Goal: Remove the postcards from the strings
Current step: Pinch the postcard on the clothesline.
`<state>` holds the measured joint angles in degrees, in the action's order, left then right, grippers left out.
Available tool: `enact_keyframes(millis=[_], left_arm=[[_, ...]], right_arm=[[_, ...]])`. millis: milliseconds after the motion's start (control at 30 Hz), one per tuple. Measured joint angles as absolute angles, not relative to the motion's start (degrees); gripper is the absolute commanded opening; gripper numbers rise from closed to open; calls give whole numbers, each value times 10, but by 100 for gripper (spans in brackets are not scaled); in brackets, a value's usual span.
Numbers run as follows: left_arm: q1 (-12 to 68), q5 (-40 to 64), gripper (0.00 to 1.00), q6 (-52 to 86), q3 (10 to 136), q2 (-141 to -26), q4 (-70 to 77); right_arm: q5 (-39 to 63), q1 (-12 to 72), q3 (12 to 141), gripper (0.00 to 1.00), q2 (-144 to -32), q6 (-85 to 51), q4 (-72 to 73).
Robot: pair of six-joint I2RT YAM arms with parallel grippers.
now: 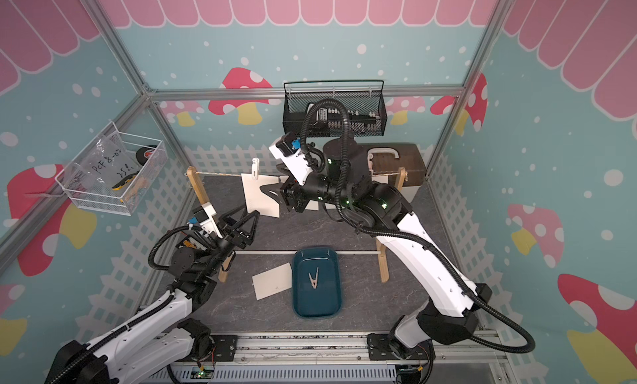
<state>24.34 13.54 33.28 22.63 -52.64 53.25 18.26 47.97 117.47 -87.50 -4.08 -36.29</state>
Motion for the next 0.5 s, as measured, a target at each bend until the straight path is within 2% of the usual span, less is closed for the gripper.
enact_keyframes(millis=[167,500], left_arm=[[241,150,66,344,226,-526,538],[221,183,55,360,226,-548,550]], right_arm=[[164,488,1209,67,-912,-47,-367],[123,488,1282,71,-959,-61,-375]])
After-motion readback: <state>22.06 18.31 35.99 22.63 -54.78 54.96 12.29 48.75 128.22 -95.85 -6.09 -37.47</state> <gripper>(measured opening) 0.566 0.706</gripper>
